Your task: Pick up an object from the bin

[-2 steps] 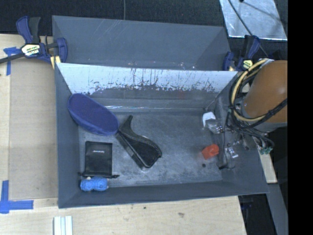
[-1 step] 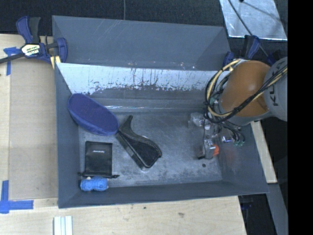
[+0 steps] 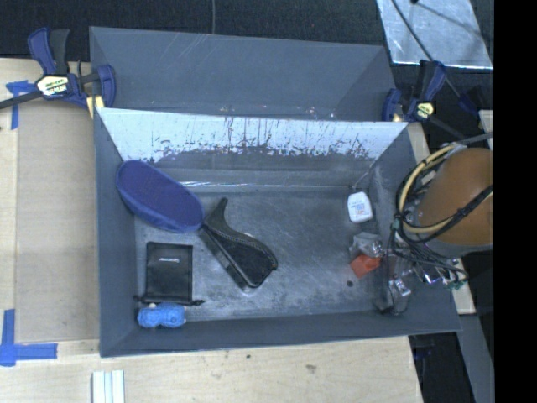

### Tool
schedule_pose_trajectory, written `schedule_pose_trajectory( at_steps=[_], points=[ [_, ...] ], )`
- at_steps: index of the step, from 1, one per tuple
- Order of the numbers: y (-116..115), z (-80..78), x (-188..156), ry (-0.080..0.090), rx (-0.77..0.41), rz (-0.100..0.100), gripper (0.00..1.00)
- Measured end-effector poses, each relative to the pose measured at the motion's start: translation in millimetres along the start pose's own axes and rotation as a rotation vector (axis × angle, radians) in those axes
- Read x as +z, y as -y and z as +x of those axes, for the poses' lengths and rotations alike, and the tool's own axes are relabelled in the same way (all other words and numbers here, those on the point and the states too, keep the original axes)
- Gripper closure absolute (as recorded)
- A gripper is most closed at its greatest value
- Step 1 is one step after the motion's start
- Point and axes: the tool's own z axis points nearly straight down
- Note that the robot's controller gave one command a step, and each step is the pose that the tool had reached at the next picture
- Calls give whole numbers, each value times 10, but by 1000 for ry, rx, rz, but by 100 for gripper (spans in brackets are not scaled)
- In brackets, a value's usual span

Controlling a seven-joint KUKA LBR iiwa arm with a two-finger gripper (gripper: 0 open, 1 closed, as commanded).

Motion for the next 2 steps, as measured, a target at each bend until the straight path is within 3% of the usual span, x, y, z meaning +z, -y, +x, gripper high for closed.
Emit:
schedule_pose_trajectory(
  at_steps=[1,2],
  points=[
    [-3,-27,-14,4,-7,3,100],
    [-125,-287,-1452,11,6,8,100]
  ],
)
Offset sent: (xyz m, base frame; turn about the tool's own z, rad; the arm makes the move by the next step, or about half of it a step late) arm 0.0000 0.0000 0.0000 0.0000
